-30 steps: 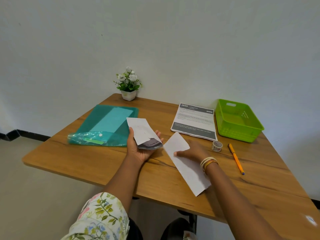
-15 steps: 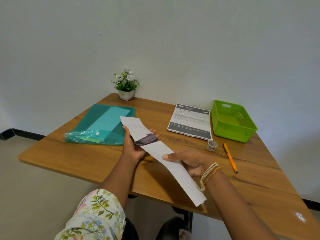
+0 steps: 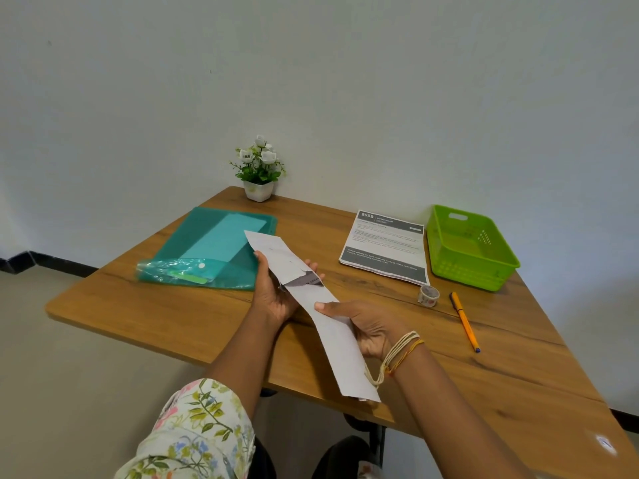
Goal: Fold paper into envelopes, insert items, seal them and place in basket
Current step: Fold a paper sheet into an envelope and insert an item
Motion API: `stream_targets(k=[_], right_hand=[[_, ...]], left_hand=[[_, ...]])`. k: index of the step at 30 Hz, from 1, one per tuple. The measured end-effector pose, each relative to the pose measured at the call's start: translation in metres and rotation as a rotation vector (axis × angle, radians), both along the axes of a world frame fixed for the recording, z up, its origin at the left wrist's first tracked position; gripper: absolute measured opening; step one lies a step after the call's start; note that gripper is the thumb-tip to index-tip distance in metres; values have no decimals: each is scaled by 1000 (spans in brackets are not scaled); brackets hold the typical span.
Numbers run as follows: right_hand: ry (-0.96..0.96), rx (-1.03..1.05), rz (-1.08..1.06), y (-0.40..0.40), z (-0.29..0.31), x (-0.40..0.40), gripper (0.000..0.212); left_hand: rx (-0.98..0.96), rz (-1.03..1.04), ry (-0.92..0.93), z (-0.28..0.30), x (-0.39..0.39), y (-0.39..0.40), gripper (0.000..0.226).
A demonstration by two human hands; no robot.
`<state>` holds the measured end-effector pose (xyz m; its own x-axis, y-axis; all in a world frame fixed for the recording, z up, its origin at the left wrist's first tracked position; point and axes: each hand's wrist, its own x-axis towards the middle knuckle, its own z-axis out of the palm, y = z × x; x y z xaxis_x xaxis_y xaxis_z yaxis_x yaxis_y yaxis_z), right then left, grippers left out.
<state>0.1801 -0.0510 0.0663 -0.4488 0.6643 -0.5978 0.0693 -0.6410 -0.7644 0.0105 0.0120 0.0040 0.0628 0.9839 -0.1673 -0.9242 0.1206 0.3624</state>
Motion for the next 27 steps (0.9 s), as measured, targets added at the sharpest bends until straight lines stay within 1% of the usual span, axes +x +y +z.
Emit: stream_targets(k=[4, 8, 12, 15, 17, 20, 23, 26, 27], right_hand=[[-13, -1, -8, 1, -1, -9, 49], [0, -28, 1, 2, -1, -11, 45], [-15, -23, 27, 4, -3, -9, 51], [-74, 20, 33, 5, -2, -9, 47], [-99, 41, 29, 5, -3, -11, 44], [-74, 24, 34, 8, -3, -12, 47], [-31, -2, 8, 13, -3, -12, 50], [-46, 4, -48, 15, -5, -17, 67], [-33, -3, -66, 15, -7, -19, 69]], left_hand=[[-18, -4, 43, 1, 0, -1, 91], [-13, -24, 67, -3, -2, 3, 98], [-8, -28, 86, -4, 0, 3, 87], [-14, -27, 98, -2, 0, 4, 87], [-20, -28, 99, -2, 0, 4, 81], [0, -68, 93, 0, 1, 0, 76], [27, -119, 58, -2, 0, -2, 85], [-1, -139, 50, -3, -3, -1, 97], [-12, -134, 49, -2, -4, -2, 100]])
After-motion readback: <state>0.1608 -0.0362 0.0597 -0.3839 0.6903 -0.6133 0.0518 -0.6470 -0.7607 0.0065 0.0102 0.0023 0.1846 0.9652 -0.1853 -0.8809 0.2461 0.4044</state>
